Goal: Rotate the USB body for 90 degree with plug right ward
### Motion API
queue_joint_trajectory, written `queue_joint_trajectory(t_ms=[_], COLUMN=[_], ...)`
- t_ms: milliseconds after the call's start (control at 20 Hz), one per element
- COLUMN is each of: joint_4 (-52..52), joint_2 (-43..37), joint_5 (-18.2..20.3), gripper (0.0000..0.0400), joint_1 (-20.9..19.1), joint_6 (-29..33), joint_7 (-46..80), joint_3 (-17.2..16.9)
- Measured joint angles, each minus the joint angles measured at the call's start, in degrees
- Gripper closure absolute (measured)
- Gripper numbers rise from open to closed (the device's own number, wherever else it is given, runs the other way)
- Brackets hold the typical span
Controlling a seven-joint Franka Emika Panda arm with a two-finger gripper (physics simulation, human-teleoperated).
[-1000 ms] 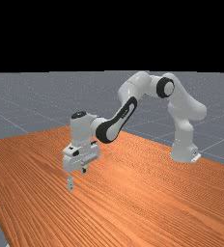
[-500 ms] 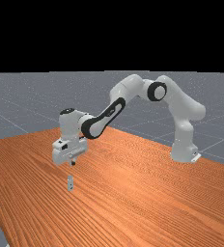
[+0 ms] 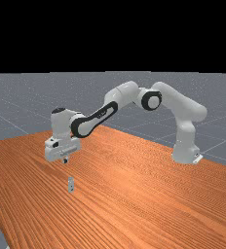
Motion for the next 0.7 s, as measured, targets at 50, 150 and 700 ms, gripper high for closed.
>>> queue_joint_trajectory(t_ms=[50, 150, 700], joint_4=[0.00, 0.00, 10.81], joint_2=[0.00, 0.00, 5.92], joint_5=[0.00, 0.00, 0.16], gripper=[0.0400, 0.0400, 0.0400], joint_1=[0.00, 0.00, 1.49], joint_6=[0.00, 0.00, -3.93], joint_7=[0.00, 0.00, 2.07], joint_3=[0.00, 0.00, 0.37])
